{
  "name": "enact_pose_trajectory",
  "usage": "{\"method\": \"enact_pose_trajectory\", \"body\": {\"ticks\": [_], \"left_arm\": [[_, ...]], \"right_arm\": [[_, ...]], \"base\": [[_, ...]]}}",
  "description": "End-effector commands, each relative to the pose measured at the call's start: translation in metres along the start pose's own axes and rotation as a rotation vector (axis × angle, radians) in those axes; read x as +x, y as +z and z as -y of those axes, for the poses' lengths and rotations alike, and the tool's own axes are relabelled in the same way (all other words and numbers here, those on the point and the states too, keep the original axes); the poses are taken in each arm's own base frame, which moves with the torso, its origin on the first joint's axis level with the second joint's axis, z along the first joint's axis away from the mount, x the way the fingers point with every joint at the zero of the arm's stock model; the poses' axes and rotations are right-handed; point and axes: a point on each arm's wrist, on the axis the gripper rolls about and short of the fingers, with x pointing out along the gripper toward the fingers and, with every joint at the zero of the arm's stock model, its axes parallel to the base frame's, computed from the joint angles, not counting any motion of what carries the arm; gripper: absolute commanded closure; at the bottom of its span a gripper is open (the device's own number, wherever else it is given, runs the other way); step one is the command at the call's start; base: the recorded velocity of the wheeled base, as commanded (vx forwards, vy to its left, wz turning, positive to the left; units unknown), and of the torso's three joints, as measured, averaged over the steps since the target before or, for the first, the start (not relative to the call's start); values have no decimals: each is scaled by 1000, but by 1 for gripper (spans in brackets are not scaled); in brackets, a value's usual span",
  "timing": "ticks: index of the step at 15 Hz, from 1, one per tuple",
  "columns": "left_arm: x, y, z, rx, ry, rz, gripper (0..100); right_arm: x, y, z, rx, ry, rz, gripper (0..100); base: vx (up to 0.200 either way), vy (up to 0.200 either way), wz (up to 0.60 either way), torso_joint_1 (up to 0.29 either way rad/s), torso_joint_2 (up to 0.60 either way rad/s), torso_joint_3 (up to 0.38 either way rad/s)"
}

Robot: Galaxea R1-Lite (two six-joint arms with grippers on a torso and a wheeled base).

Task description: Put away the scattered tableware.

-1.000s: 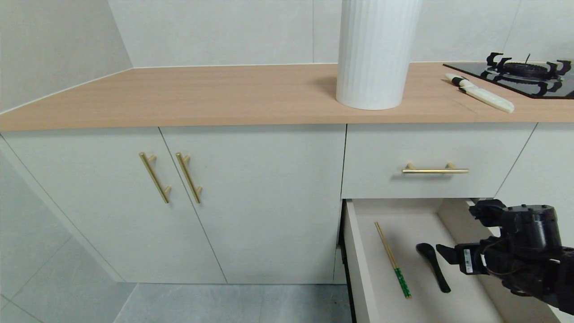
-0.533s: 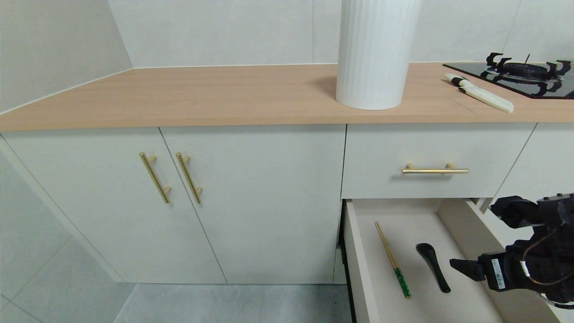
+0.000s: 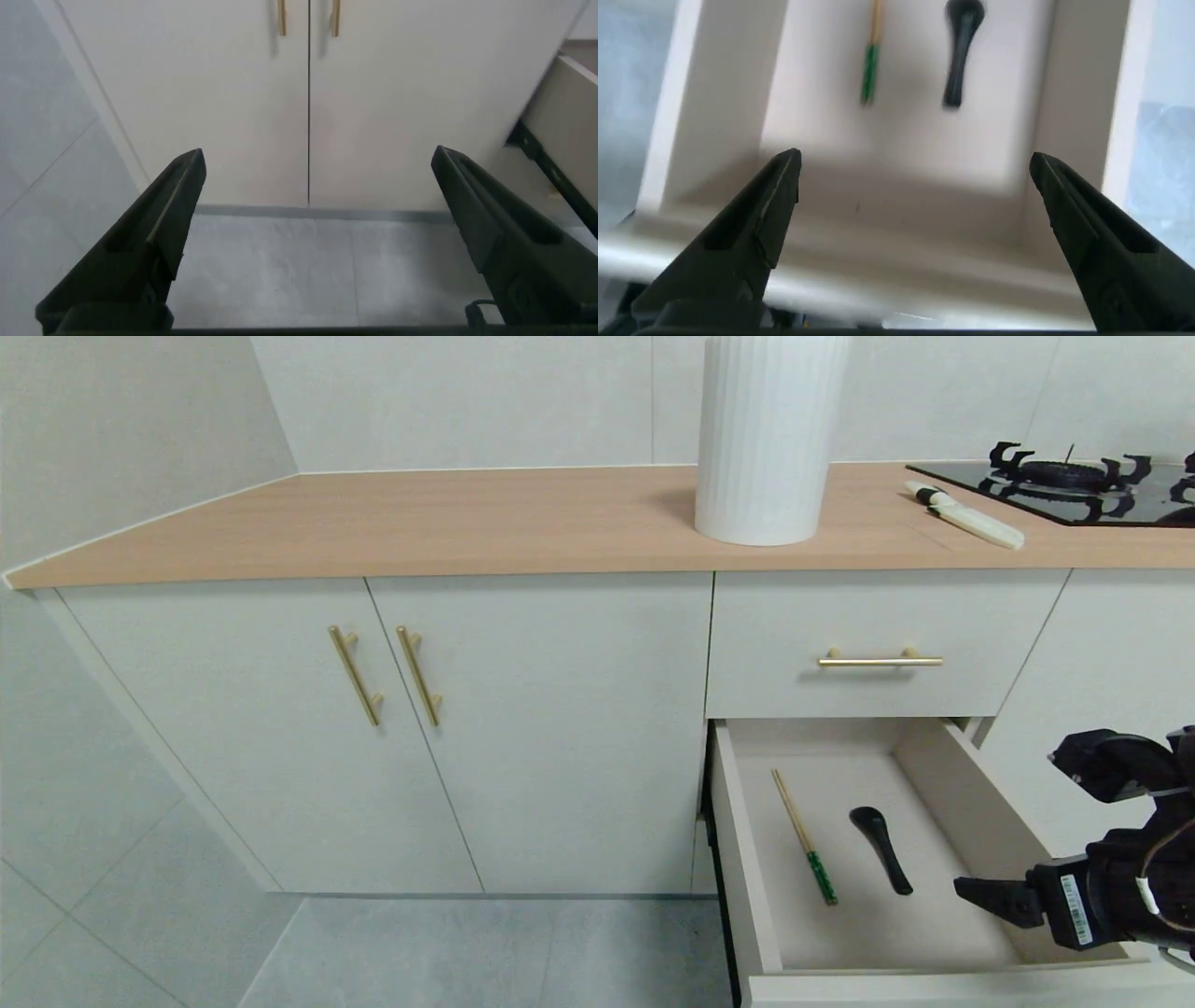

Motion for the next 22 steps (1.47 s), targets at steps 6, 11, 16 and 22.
{"method": "enact_pose_trajectory", "body": {"ticks": [6,11,16,22], "left_arm": [[0,0,0,-2,1,0,0],[0,0,0,-2,1,0,0],[0,0,0,-2,1,0,0],[0,0,0,-2,1,0,0]], "right_arm": [[4,-19,-18,-109,58,-193,0],[18,-35,-27,-203,83,-332,0],[40,-36,-31,-197,63,-412,0],[59,-18,-31,-8,9,-381,0]], "base": [[-67,0,0,1,1,1],[0,0,0,0,0,0],[0,0,0,0,0,0],[0,0,0,0,0,0]]}}
